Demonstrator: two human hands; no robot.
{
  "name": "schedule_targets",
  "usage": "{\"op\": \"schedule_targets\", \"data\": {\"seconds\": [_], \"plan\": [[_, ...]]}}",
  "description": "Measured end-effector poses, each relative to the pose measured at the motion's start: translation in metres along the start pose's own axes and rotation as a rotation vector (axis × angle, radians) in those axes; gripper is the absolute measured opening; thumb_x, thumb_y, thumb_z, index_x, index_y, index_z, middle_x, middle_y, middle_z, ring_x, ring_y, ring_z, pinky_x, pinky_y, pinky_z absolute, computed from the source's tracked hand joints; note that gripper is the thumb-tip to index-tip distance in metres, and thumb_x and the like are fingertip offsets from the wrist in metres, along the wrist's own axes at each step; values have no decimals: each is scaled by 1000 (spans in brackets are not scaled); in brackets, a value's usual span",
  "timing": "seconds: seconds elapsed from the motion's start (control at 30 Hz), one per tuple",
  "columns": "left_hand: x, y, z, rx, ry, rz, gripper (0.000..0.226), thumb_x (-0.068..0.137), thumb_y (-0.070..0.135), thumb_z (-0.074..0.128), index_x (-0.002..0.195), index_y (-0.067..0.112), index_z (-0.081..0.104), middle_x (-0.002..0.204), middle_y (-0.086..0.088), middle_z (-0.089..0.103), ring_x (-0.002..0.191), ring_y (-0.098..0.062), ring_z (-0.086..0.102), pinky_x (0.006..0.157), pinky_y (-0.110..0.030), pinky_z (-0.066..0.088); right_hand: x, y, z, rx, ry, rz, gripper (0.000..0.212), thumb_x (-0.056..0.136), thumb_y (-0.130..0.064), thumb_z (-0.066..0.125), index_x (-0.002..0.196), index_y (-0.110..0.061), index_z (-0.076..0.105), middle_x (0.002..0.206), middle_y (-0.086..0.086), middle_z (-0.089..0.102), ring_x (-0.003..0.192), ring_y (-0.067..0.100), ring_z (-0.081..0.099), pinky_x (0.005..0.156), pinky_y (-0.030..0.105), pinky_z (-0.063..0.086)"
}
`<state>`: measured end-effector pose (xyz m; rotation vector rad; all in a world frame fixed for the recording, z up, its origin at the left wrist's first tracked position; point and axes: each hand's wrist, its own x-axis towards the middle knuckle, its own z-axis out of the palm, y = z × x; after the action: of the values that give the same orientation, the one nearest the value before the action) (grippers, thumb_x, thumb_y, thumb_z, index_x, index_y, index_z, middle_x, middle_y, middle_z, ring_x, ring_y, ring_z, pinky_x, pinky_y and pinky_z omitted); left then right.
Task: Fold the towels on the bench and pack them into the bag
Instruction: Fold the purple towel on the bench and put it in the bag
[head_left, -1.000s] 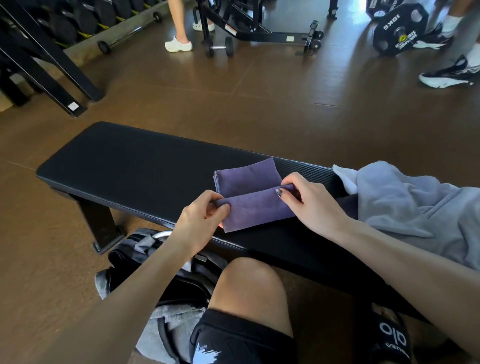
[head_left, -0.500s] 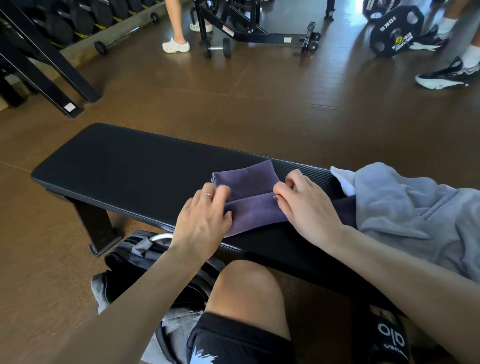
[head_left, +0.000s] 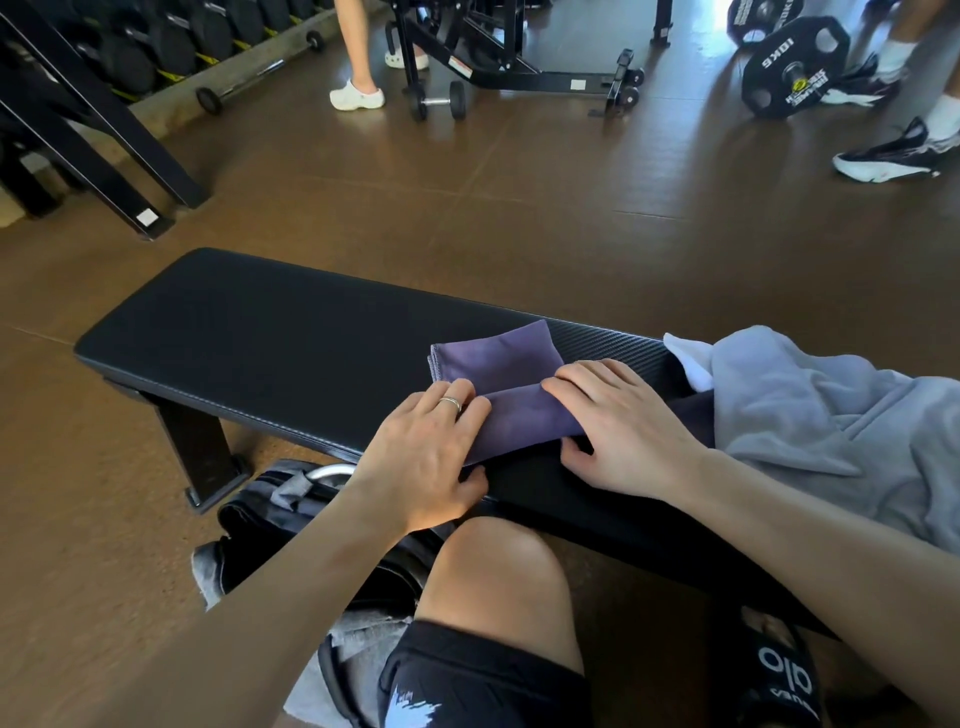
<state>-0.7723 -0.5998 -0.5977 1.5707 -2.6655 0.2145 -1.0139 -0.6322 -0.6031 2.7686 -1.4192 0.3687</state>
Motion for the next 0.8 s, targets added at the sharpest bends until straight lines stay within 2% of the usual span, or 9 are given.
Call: {"op": "schedule_targets", "data": {"seconds": [0.1, 0.2, 0.27, 0.37, 0.5, 0.6, 0.67, 0.8], "plan": [[4, 3, -2, 28, -6, -36, 50, 64, 38, 64, 109, 17, 56, 108, -2, 55, 96, -24, 55, 85, -34, 47, 0, 0, 1, 25, 26, 29, 47, 74, -24, 55, 117, -10, 66, 109, 4, 66, 98, 27, 62, 92, 40, 46], [3, 2, -1, -16, 50, -33, 39, 61, 31, 59, 97, 15, 55, 96, -1, 56, 84, -25, 56, 74, -33, 46, 0, -2, -5, 75, 75, 31, 42, 78, -30, 50, 112, -13, 68, 101, 0, 68, 91, 23, 63, 87, 37, 48], [1, -1, -3, -134, 101, -69, 31, 66, 29, 52, 93, 14, 57, 88, 0, 56, 77, -25, 55, 68, -31, 43, -1, -1, -9, 106, 88, 38, 37, 79, -32, 50, 107, -15, 68, 94, -3, 67, 84, 21, 62, 81, 35, 47], [-4, -4, -11, -325, 123, -166, 25, 73, 26, 48, 95, 18, 56, 87, 4, 59, 75, -22, 55, 65, -28, 37, -1, 0, -10, 182, 95, 91, 32, 80, -33, 46, 100, -16, 64, 89, -5, 62, 75, 20, 58, 74, 38, 47], [-2, -8, -22, -680, 52, -347, 23, 79, 30, 43, 101, 29, 50, 90, 5, 61, 82, -18, 60, 69, -35, 51, 3, 0, -8, 361, 60, 237, 43, 85, -42, 33, 108, -18, 60, 98, -3, 62, 86, 21, 60, 75, 41, 52], [3, -10, -20, -838, 78, -439, 12, 92, 22, 47, 101, 25, 52, 78, -1, 61, 67, -11, 57, 61, -27, 49, 5, 2, -4, 460, 113, 315, 21, 89, -33, 43, 100, -22, 57, 84, -8, 61, 81, 18, 59, 74, 41, 51], [4, -11, -15, -878, 77, -487, 9, 97, 17, 48, 101, 23, 54, 76, -3, 62, 62, -11, 52, 55, -19, 43, 6, 3, -3, 519, 99, 373, 11, 96, -27, 51, 103, -22, 57, 86, -7, 64, 84, 16, 61, 76, 36, 50], [5, -13, 0, -863, 71, -602, 6, 101, 26, 49, 105, 24, 53, 91, 3, 63, 78, -10, 59, 63, -16, 44, 10, 2, 1, 576, 53, 453, 15, 101, -35, 53, 110, -23, 56, 90, -6, 65, 86, 14, 62, 78, 31, 48]]}}
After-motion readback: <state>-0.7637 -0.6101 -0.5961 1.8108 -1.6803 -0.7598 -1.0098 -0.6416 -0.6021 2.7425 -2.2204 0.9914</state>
